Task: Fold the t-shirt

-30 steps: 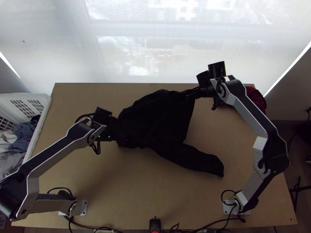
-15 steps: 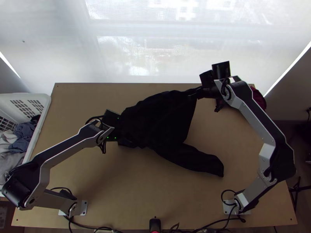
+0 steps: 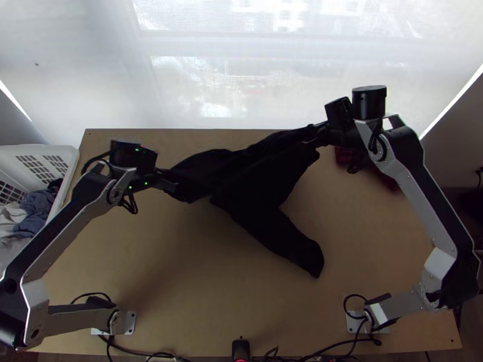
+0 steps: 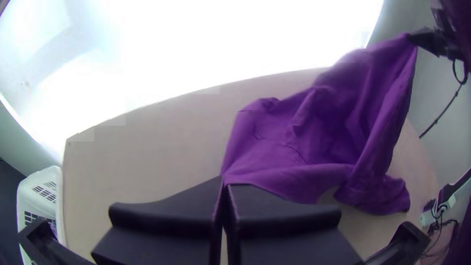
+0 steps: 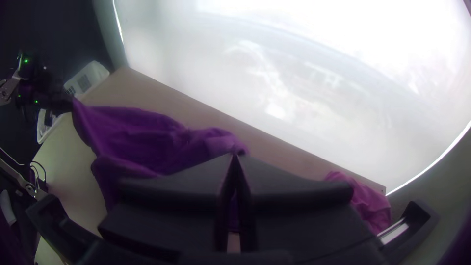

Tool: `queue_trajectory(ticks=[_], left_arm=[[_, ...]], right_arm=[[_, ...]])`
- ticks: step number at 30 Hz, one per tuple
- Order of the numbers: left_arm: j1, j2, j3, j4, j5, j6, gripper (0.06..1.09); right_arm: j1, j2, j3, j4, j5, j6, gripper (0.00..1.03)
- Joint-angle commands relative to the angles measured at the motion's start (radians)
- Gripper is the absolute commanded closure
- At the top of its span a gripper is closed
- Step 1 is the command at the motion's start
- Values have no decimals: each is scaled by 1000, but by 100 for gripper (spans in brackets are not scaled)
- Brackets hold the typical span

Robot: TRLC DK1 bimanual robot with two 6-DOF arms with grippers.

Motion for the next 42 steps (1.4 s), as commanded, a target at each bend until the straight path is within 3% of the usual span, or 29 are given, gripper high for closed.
queue_trajectory(ticks=[1, 9, 17, 42], left_arm=[[143, -103, 149, -23, 1, -15, 105], [289, -168, 315, -17, -1, -56, 105], [461, -162, 480, 15, 1, -104, 105], [530, -157, 881, -20, -27, -236, 105]], right_arm=[[37, -52, 84, -29, 8, -30, 100], [112, -64, 241, -35, 41, -33, 100], [112, -58, 307, -37, 56, -13, 100], [131, -195, 288, -28, 57, 7, 100]])
